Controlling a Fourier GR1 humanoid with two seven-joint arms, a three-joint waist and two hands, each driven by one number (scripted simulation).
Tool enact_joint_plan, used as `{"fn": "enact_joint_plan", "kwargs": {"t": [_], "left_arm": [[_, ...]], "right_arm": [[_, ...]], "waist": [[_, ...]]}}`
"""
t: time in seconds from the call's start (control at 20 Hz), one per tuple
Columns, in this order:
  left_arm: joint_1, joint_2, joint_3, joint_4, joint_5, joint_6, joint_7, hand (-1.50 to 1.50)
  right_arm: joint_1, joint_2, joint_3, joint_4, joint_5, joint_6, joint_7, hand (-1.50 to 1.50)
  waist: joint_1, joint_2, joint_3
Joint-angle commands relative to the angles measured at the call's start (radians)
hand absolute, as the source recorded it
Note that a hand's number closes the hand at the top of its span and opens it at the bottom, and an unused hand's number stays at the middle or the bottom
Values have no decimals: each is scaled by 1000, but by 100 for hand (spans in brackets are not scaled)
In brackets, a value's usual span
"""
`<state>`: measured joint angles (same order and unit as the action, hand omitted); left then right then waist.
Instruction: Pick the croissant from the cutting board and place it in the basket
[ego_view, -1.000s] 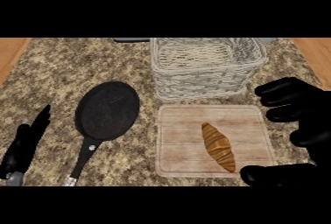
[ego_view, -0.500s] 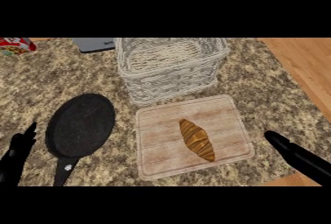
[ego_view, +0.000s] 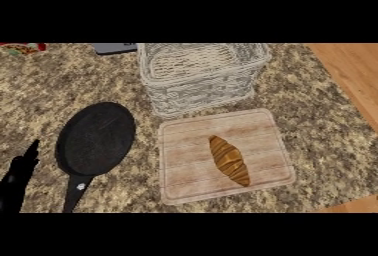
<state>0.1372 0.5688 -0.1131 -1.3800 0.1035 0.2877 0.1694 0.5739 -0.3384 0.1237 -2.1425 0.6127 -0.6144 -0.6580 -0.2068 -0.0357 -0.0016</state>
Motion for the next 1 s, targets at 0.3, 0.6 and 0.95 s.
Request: {"fn": "enact_joint_plan", "kwargs": {"t": [0.3,0.6,0.95], "left_arm": [[-12,-9,-54,-54,-40,-13,19,0],[-114,-81,-124,-38,-114,10,67,0],[-149,-88,-98,-14,-123,-42,59,0]], "right_arm": [[539,230,250,10,317,-349,-209,-150],[626,285,362,155,305,-564,-303,-150],[481,297,383,247,247,-585,-266,-150]], "waist": [[112,17,2],[162,28,2],[197,33,2]]}}
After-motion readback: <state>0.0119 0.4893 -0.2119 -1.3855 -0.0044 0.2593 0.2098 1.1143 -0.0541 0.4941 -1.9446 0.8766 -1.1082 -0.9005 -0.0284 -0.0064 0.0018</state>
